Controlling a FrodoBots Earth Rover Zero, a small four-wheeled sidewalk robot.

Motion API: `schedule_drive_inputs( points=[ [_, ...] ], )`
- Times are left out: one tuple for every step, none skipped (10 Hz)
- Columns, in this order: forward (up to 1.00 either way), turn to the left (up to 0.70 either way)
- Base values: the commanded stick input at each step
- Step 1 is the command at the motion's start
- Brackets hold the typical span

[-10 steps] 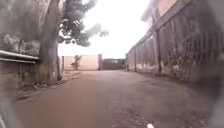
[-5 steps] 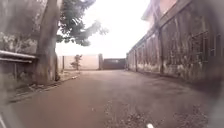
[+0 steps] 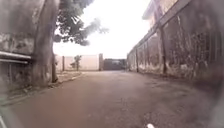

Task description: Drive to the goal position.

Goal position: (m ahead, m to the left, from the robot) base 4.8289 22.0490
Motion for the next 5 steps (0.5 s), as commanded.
schedule_drive_inputs(
  points=[
    [0.45, 0.0],
    [0.45, 0.0],
    [0.45, 0.0],
    [0.45, 0.0],
    [0.45, 0.0]
  ],
)
